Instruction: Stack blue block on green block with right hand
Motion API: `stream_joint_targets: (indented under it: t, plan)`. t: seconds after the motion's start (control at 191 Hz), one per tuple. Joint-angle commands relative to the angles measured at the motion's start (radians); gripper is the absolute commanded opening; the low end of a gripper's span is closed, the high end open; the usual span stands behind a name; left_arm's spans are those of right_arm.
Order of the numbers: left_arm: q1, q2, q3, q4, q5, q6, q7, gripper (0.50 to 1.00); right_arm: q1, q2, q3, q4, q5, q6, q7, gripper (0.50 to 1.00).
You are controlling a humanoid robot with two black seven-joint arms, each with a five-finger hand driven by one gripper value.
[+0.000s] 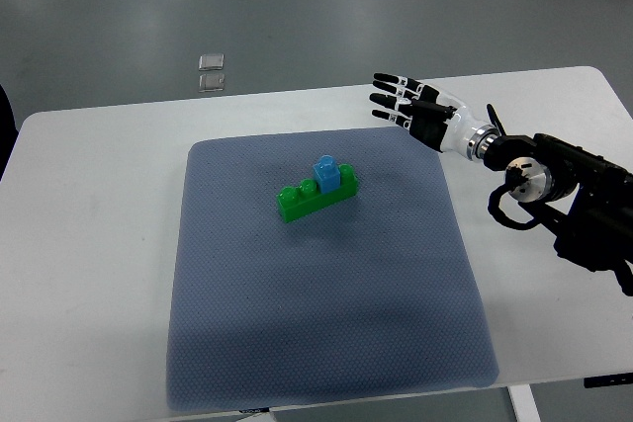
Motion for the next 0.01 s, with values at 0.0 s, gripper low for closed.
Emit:
stream_joint_targets:
  t: [0.0]
  plan:
    - [0.000, 0.000, 0.000, 0.000, 0.000, 0.000, 0.000, 1.000, 0.000, 0.000, 0.002, 0.000, 0.000, 0.000, 0.001, 0.915]
